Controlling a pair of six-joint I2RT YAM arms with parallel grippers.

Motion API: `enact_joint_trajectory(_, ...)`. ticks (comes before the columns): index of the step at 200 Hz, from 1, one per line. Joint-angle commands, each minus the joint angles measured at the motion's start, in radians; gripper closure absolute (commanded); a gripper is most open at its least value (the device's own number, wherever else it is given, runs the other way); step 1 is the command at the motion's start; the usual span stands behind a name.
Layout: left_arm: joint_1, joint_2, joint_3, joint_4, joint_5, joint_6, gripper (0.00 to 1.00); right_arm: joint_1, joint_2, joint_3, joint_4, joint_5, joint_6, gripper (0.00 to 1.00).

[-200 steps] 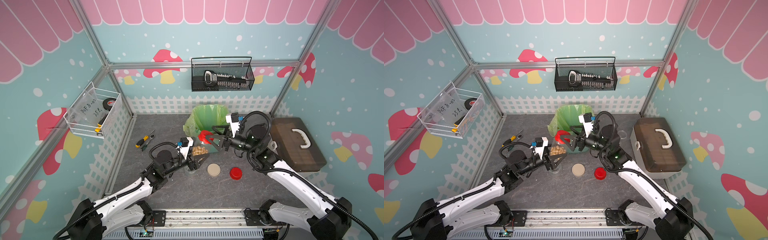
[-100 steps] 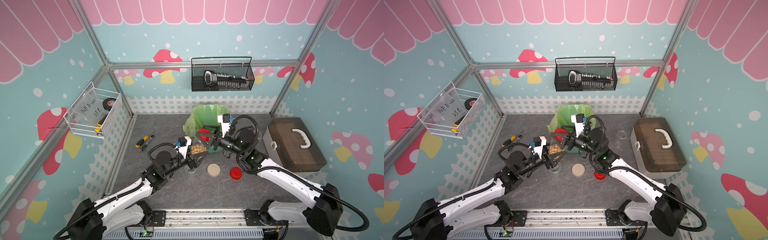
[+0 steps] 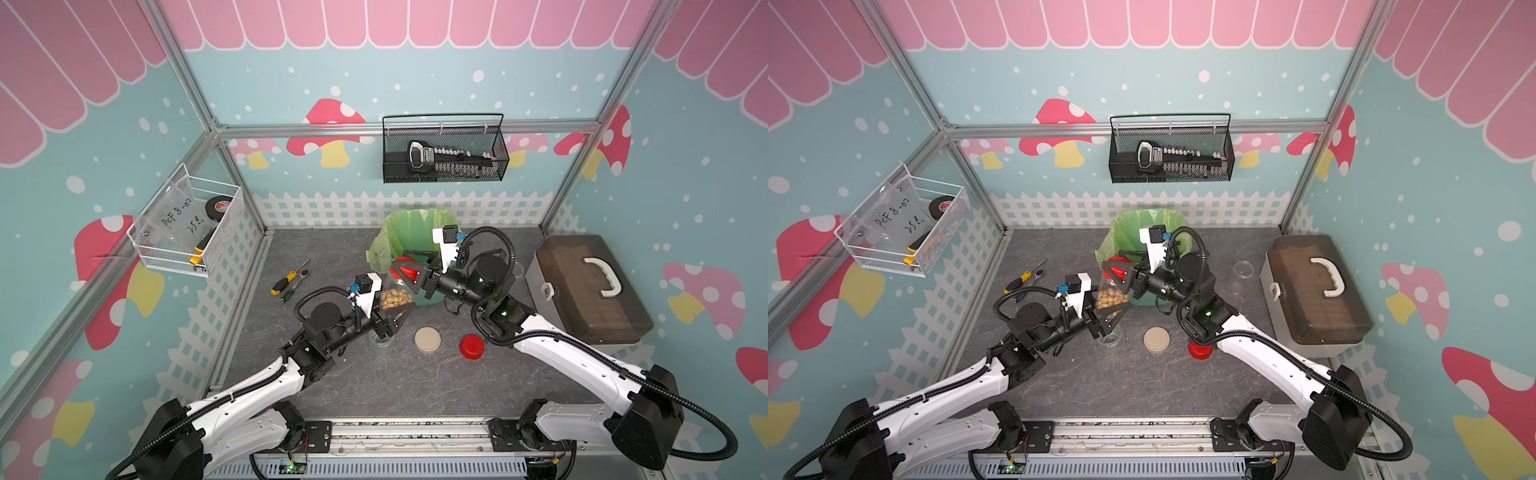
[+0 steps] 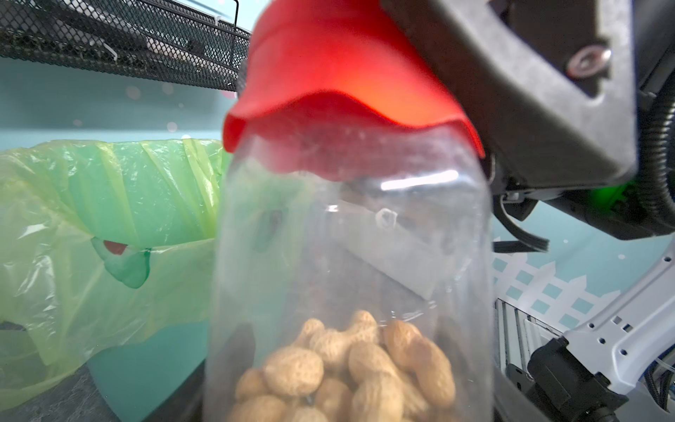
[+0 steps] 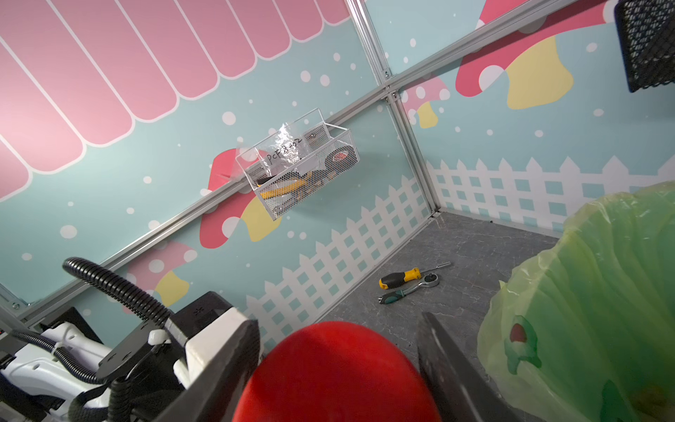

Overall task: Empty moldy peanuts from jars
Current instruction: Unscrew the lid from the jar.

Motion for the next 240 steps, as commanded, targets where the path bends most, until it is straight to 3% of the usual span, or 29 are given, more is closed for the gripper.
enact_joint_trajectory(1,0.007,-0.033,0.008,0.007,0.036,-0.009,0.5,0.009,0.002,0.061,-0.037,-0.066,-0.042,0.49)
enact_joint_trajectory(31,0.027,-0.038,0.022,0.0,0.138,-0.038,0.51,0.003,0.043,0.114,-0.042,-0.251,-0.067,0.55)
enact_joint_trajectory(72,0.069,0.002,0.041,0.068,0.422,-0.12,0.51,-0.05,0.09,0.141,0.0,-0.55,-0.041,0.57)
enact_joint_trajectory(92,0.07,0.035,0.055,0.1,0.524,-0.15,0.51,-0.055,0.104,0.126,0.099,-0.696,-0.007,0.57)
enact_joint_trajectory(114,0.072,0.073,0.055,0.181,0.594,-0.199,0.52,-0.055,0.122,0.094,0.291,-0.791,0.088,0.56)
enact_joint_trajectory(132,0.072,0.088,0.055,0.201,0.618,-0.213,0.52,-0.055,0.127,0.083,0.333,-0.838,0.102,0.54)
enact_joint_trajectory(164,0.078,0.067,0.048,0.166,0.574,-0.192,0.55,-0.061,0.108,0.072,0.312,-0.823,0.099,0.34)
enact_joint_trajectory(179,0.08,0.042,0.045,0.117,0.521,-0.162,0.58,-0.071,0.075,0.079,0.162,-0.781,0.025,0.25)
enact_joint_trajectory(203,0.081,0.0,0.044,0.015,0.413,-0.102,0.6,-0.067,-0.002,0.163,-0.378,-0.534,-0.293,0.11)
enact_joint_trajectory(210,0.081,-0.008,0.043,-0.006,0.382,-0.089,0.6,-0.067,-0.013,0.179,-0.448,-0.459,-0.318,0.09)
enact_joint_trajectory(215,0.082,-0.013,0.043,-0.018,0.358,-0.083,0.61,-0.068,-0.017,0.188,-0.488,-0.419,-0.33,0.01)
enact_joint_trajectory(240,0.08,-0.021,0.043,-0.066,0.244,-0.055,0.62,-0.061,-0.031,0.203,-0.524,-0.326,-0.303,0.01)
